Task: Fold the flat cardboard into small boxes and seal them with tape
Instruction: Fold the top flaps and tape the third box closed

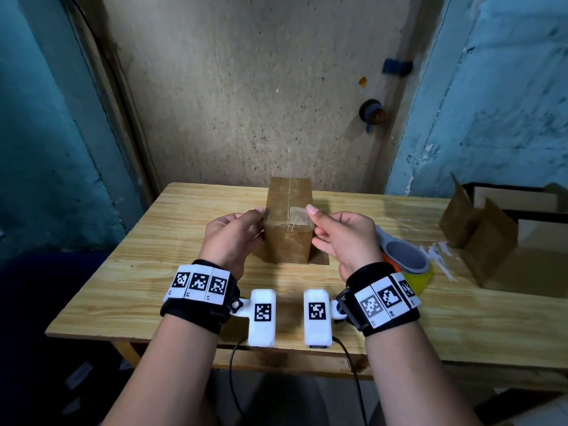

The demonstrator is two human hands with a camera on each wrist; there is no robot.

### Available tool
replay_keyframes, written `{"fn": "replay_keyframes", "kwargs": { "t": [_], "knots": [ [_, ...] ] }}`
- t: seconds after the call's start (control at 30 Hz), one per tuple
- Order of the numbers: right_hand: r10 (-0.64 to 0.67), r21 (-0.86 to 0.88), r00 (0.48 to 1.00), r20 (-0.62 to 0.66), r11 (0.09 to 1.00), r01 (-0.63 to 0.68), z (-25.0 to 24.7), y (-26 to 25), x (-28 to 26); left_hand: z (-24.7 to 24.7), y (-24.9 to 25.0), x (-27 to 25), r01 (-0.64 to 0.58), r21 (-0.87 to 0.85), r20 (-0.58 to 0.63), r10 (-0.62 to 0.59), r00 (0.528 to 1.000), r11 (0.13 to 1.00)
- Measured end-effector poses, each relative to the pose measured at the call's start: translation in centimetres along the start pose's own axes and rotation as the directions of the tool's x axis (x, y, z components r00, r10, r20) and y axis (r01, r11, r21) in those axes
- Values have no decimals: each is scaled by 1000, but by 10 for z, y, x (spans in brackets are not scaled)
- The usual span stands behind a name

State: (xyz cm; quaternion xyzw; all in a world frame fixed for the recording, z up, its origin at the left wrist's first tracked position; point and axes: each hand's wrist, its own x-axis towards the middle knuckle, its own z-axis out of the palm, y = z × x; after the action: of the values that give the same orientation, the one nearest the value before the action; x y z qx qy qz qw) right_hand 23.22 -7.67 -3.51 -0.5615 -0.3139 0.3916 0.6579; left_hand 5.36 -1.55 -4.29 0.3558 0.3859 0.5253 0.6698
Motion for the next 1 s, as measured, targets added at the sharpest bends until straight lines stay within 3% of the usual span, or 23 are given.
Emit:
{"fn": "replay_keyframes", "kwargs": {
  "t": [0.37,1.0],
  "knots": [
    [-31,-46,1000,-6,998,31,-3,9,3,-5,-2,3,50,-37,24,-49,998,998],
    [84,7,996,33,996,-84,-10,17,7,-11,-9,10,167,-108,47,-163,986,980]
  ]
}}
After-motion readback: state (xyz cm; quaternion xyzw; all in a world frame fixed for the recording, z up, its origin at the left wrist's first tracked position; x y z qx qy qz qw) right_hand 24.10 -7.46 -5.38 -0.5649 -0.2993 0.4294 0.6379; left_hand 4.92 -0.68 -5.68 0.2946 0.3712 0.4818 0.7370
